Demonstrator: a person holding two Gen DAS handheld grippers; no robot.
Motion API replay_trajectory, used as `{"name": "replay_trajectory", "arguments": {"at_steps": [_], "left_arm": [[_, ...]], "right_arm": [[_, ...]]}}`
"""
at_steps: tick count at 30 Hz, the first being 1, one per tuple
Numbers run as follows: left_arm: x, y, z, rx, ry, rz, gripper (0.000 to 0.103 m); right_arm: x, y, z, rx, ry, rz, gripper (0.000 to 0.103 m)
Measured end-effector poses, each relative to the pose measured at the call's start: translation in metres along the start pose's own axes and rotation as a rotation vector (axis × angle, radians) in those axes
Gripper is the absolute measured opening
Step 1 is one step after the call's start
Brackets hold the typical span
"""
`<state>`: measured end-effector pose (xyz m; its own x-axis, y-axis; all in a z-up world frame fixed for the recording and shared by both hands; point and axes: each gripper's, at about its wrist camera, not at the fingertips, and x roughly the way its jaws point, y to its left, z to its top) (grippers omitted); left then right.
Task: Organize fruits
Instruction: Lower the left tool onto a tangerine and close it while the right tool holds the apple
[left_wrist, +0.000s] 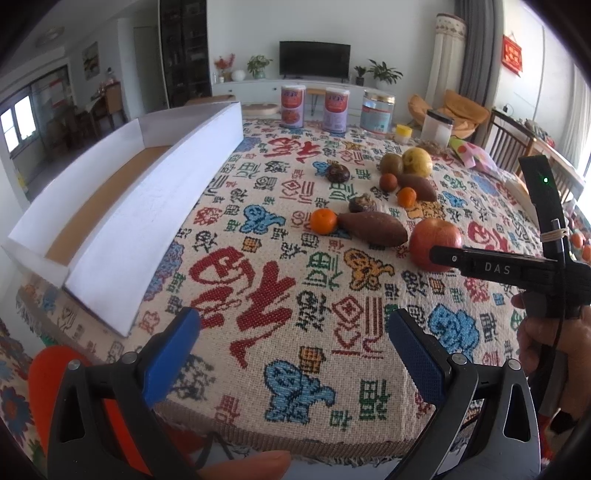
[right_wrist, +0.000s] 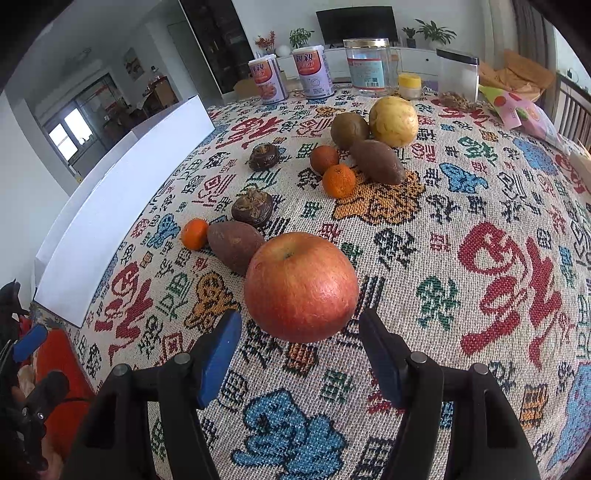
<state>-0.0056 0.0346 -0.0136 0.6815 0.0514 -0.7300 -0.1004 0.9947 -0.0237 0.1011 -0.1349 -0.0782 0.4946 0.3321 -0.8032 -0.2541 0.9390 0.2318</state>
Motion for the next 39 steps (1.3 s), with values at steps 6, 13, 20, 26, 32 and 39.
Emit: {"name": "replay_trajectory", "arguments": {"at_steps": [6, 13, 20, 26, 32, 39], "left_arm": [[0.016, 0.001, -0.004, 0.007, 0.031, -0.003, 0.102], [0.06, -0.013, -0.011, 0.055, 0.101, -0.032, 0.102], [0.101, -0.032, -0.007, 0.119, 0.187, -0.026, 0.102], [0.103, -0.027, -0.012, 0.081, 0.173, -0.032, 0.103], [0.106, -0.023, -0.005, 0.083, 0.203, -0.036, 0.103], [0.141, -0.008, 0.052, 0.042, 0.213, -0.183, 0.101]], "right_arm": [[-0.017, -0.003, 0.0, 0.013, -0.055, -0.024, 0.085], [-0.042, -0.031, -0.042, -0.024, -0.121, -0.222, 0.094], [-0.031, -0.071, -0.061, -0.007, -0.087, -0.354, 0.094], [-0.026, -0.078, -0.064, 0.005, -0.099, -0.341, 0.095], [-0.025, -0.079, -0.065, 0.021, -0.094, -0.338, 0.099], [-0.023, -0.081, -0.064, 0.028, -0.086, -0.33, 0.102]]}}
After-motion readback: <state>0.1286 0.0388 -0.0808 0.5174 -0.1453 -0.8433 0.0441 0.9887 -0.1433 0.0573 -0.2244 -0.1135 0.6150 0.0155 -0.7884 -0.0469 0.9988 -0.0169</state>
